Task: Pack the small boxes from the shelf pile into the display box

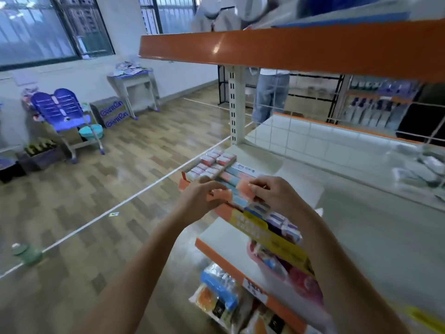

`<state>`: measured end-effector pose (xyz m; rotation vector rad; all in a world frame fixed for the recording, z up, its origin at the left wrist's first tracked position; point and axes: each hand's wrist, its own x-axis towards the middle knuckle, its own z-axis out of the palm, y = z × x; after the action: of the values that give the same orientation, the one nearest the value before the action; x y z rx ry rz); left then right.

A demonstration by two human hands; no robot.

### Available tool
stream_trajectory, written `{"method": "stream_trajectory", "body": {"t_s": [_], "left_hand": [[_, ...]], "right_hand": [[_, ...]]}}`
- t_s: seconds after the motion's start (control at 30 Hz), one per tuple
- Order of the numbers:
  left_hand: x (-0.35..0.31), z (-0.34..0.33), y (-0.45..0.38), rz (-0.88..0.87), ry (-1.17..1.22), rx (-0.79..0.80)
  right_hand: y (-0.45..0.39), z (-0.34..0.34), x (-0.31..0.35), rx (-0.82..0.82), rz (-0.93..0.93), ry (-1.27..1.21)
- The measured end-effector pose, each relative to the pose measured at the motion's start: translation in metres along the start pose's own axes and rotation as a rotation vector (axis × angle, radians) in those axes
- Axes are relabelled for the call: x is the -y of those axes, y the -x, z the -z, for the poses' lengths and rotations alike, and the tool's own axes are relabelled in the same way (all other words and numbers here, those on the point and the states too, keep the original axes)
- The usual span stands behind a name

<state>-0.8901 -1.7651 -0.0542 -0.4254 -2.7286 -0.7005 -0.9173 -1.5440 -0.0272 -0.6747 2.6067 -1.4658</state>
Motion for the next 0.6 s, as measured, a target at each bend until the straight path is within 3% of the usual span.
{"method": "stream_trajectory", "body": {"t_s": [0.23, 0.6], "left_hand": [[0.045, -0.005, -0.053, 0.006, -0.040, 0.068], [0.089, -0.009, -0.106, -0.237, -0.110, 0.306]], "right_hand": [[-0.054, -0.013, 0.000, 0.011, -0.084, 0.201], [-0.084, -0.041, 0.007, 0.017, -0.328, 0.438]]}}
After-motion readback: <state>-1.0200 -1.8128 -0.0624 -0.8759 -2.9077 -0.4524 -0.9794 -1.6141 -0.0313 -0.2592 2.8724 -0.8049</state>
